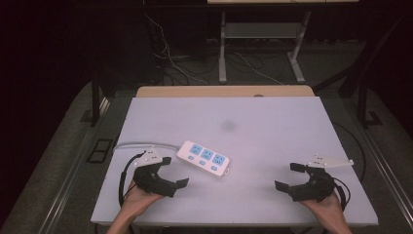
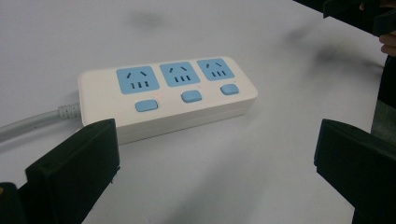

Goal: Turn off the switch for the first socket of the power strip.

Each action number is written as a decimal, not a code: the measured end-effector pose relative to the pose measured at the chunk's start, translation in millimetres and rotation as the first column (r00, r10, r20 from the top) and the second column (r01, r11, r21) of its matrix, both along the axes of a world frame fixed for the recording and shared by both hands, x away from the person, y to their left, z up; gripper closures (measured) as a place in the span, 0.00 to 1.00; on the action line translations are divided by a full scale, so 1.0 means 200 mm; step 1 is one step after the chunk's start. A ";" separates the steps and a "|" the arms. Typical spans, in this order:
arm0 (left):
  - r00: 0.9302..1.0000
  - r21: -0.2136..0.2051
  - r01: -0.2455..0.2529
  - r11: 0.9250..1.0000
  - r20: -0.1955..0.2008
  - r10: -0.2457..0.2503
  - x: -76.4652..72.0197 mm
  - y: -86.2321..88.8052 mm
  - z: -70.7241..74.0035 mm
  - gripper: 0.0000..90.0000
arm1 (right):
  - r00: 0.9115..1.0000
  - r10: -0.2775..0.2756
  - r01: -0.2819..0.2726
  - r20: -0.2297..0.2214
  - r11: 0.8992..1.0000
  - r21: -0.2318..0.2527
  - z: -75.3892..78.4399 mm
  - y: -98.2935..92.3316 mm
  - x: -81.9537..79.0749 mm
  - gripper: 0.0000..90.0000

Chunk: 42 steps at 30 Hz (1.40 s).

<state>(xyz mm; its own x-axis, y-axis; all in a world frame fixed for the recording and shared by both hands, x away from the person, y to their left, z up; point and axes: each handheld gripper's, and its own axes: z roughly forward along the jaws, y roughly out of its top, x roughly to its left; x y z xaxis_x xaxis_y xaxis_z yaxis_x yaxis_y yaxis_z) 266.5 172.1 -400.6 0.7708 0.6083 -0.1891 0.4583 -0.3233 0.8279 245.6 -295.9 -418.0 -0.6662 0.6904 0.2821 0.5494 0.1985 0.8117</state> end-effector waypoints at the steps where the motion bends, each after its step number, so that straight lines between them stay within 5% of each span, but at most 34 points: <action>1: 1.000 0.002 0.001 1.000 0.001 -0.001 0.01 0.00 0.01 0.00 | 1.000 0.000 0.000 0.001 1.000 0.000 0.00 0.00 0.00 0.01; 42: 0.997 0.135 0.068 0.989 -0.053 -0.061 0.25 -0.07 0.12 0.00 | 1.000 0.006 -0.006 -0.005 1.000 -0.006 0.00 0.00 0.00 0.01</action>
<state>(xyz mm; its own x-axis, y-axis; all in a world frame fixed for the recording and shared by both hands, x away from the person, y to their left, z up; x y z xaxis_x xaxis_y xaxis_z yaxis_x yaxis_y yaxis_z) 316.7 158.4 -376.6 0.8012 0.5803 -0.1459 0.4713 -0.4619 0.7513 245.1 -295.5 -418.8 -0.6686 0.6883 0.2814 0.5523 0.2063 0.8077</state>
